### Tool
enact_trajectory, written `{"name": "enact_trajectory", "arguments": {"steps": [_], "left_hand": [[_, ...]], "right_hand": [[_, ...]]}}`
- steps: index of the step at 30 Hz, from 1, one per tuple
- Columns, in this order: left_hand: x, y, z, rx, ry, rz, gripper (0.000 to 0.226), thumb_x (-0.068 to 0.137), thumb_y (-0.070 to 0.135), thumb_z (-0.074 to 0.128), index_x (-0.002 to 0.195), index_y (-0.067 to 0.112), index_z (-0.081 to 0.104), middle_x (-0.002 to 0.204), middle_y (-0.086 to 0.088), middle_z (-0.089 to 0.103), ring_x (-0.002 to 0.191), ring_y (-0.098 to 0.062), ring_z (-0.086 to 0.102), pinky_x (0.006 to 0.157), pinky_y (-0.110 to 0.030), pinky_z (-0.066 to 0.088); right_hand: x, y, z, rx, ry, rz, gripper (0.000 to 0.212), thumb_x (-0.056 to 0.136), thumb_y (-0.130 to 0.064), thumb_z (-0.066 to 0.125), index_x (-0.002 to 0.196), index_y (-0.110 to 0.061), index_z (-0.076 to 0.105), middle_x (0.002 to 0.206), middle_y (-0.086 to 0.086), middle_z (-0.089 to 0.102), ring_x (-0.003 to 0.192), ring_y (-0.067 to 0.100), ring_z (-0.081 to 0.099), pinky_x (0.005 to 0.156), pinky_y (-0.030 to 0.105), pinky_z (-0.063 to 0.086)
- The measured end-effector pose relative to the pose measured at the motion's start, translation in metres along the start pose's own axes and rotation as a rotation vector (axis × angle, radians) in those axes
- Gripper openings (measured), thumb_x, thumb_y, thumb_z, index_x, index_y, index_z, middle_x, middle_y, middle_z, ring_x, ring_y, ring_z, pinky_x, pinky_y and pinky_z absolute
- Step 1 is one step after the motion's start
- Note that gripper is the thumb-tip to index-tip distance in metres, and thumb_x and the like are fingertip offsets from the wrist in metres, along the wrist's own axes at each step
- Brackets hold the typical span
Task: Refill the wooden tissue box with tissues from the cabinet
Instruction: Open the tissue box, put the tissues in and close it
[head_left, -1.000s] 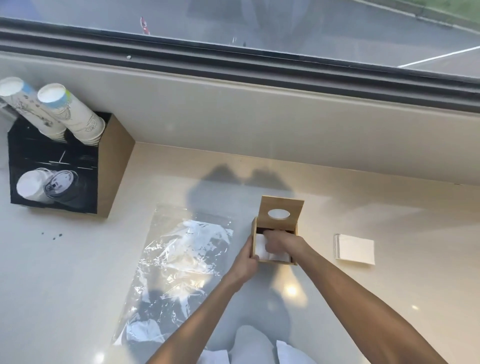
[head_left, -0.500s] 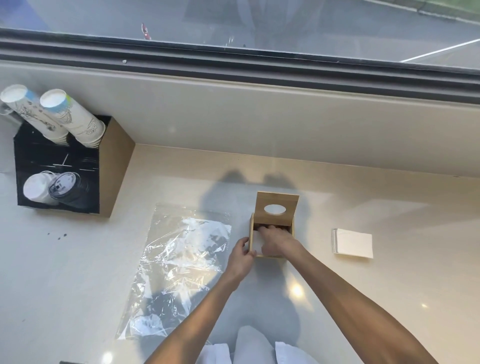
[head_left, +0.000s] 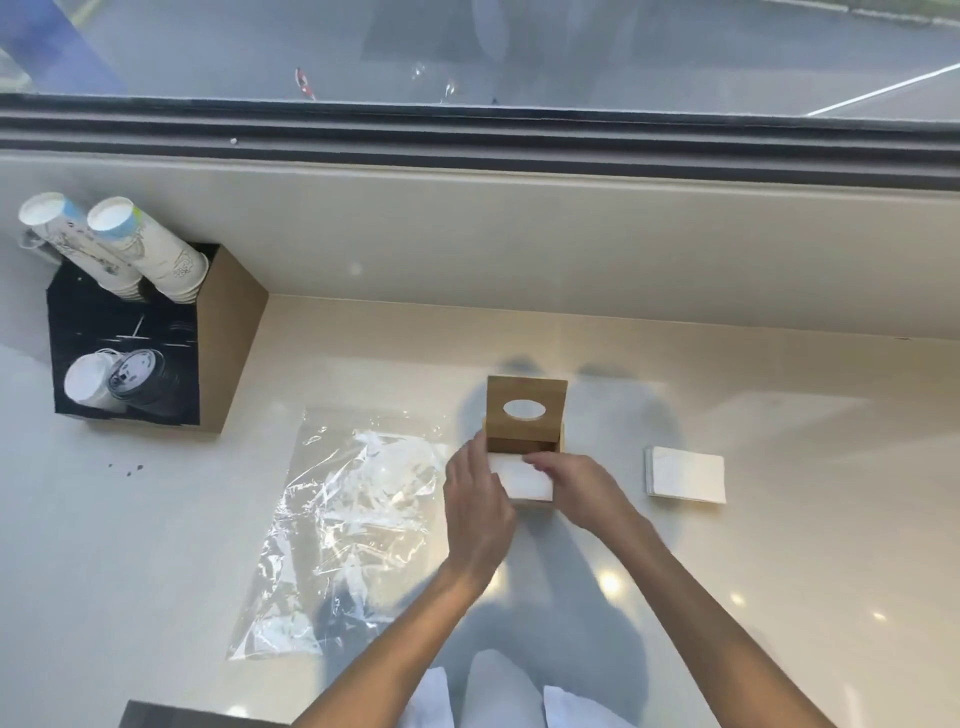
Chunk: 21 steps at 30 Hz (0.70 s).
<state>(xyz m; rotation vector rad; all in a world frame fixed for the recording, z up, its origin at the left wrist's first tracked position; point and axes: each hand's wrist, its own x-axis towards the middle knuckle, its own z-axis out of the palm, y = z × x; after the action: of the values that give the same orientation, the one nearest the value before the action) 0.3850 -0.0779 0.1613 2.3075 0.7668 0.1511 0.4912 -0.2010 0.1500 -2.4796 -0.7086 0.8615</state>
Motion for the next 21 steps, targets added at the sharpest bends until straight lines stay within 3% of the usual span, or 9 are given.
{"name": "enact_trajectory", "arguments": {"steps": [2,4,7,9,11,14,16,18,21], "left_hand": [[-0.005,0.031,0.011,0.005,0.035,0.243,0.047,0.086,0.003,0.039,0.132,0.008,0.052,0.123,-0.004,0.055,0.113,-0.023,0.047,0.098,-0.032,0.042],[0.001,0.057,0.039,-0.049,-0.136,0.308,0.042,0.085,-0.004,0.040,0.119,0.011,0.061,0.110,-0.003,0.062,0.103,-0.022,0.054,0.088,-0.034,0.048],[0.022,0.091,0.100,-0.104,-0.497,0.083,0.036,0.094,0.005,0.038,0.123,0.012,0.059,0.116,-0.007,0.064,0.111,-0.025,0.058,0.093,-0.037,0.048],[0.038,0.114,0.139,-0.161,-0.617,-0.154,0.036,0.099,0.017,0.043,0.132,0.010,0.053,0.128,-0.011,0.061,0.119,-0.028,0.056,0.098,-0.035,0.045],[0.046,0.122,0.165,-0.221,-0.665,-0.312,0.044,0.097,0.022,0.051,0.138,0.007,0.046,0.134,-0.014,0.057,0.122,-0.029,0.054,0.100,-0.033,0.044],[0.052,0.127,0.204,-0.224,-0.658,-0.368,0.054,0.087,0.019,0.064,0.135,0.004,0.044,0.130,-0.015,0.057,0.116,-0.030,0.057,0.097,-0.035,0.046],[0.058,0.125,0.217,-0.274,-0.623,-0.442,0.068,0.070,0.016,0.071,0.131,0.005,0.044,0.119,-0.016,0.061,0.100,-0.029,0.062,0.081,-0.036,0.051],[0.063,0.123,0.221,-0.357,-0.598,-0.507,0.081,0.056,0.016,0.064,0.133,0.008,0.040,0.111,-0.012,0.055,0.088,-0.025,0.056,0.070,-0.032,0.044],[0.060,0.123,0.216,-0.387,-0.636,-0.435,0.074,0.061,0.003,0.063,0.132,0.009,0.042,0.108,-0.014,0.052,0.086,-0.025,0.054,0.066,-0.028,0.043]], "right_hand": [[-0.024,0.045,-0.024,0.193,0.281,0.187,0.040,0.093,-0.006,0.047,0.112,-0.034,0.068,0.106,-0.011,0.072,0.103,0.014,0.067,0.085,0.033,0.052],[-0.036,0.099,-0.047,0.251,0.476,0.424,0.031,0.094,-0.009,0.049,0.110,-0.027,0.068,0.106,-0.005,0.072,0.098,0.021,0.066,0.080,0.033,0.049],[-0.039,0.171,-0.067,0.352,0.434,0.701,0.035,0.094,-0.016,0.054,0.128,-0.013,0.060,0.125,0.010,0.065,0.112,0.031,0.060,0.090,0.036,0.044],[-0.031,0.205,-0.070,0.467,0.338,0.762,0.046,0.092,-0.023,0.061,0.136,-0.009,0.054,0.132,0.013,0.061,0.119,0.031,0.057,0.100,0.037,0.043],[-0.023,0.218,-0.065,0.642,0.265,0.789,0.053,0.089,-0.024,0.068,0.137,-0.006,0.053,0.134,0.013,0.060,0.119,0.031,0.059,0.104,0.041,0.045],[-0.018,0.238,-0.057,0.847,0.243,0.780,0.053,0.084,-0.017,0.074,0.132,-0.003,0.057,0.125,0.011,0.064,0.111,0.029,0.064,0.096,0.039,0.052],[-0.016,0.246,-0.054,0.863,0.242,0.742,0.047,0.081,-0.008,0.074,0.126,-0.002,0.061,0.117,0.010,0.068,0.104,0.027,0.067,0.090,0.037,0.054],[-0.016,0.249,-0.057,0.884,0.207,0.670,0.041,0.081,0.003,0.068,0.121,-0.002,0.061,0.111,0.010,0.069,0.096,0.024,0.066,0.081,0.031,0.055],[-0.025,0.247,-0.056,0.847,0.198,0.505,0.047,0.077,0.010,0.063,0.119,-0.008,0.056,0.109,0.011,0.064,0.093,0.024,0.065,0.071,0.024,0.053]]}}
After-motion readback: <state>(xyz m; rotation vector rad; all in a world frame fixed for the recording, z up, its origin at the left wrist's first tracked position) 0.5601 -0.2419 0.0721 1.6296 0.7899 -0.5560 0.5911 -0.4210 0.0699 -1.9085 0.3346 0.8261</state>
